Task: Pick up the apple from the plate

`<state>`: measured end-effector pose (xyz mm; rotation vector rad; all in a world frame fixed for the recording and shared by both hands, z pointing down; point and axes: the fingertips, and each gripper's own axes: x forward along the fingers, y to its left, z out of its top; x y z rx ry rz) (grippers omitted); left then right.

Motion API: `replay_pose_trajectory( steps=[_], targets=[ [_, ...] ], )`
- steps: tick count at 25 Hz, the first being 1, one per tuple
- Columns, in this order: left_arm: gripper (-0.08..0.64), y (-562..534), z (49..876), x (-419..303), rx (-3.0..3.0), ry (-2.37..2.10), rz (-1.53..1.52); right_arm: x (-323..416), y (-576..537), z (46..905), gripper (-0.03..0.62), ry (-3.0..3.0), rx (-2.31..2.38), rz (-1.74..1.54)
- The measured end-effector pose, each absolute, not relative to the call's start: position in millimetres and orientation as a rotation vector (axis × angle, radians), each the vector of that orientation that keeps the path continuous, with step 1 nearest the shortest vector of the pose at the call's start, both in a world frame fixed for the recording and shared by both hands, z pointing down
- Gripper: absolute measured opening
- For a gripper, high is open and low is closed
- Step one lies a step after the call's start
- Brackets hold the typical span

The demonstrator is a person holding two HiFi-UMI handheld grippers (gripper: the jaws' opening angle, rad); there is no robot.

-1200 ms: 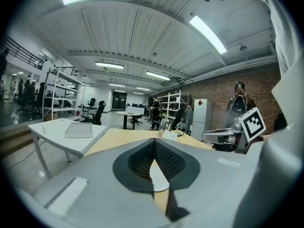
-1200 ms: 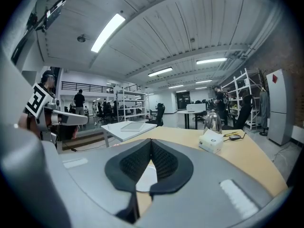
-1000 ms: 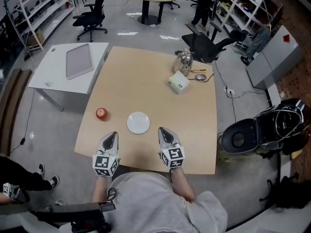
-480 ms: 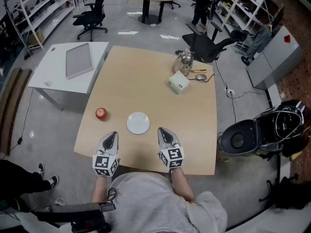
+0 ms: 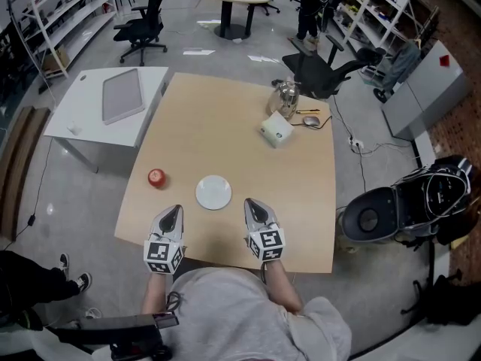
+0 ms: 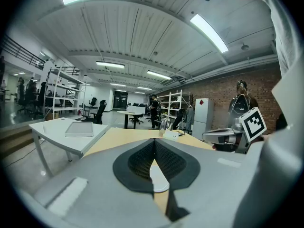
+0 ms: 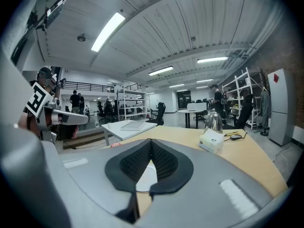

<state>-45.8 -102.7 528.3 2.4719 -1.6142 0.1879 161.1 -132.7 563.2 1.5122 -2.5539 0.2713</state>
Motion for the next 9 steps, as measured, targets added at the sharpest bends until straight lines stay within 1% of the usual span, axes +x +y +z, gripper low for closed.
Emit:
replay_pose_trajectory(
  steps=[9],
  targets=[
    [0.02, -103.3, 531.6, -46.7, 2.466, -1.613, 0.19, 161.9, -133.8, 564.9, 0.006, -2.553, 1.514, 0.273]
  ],
)
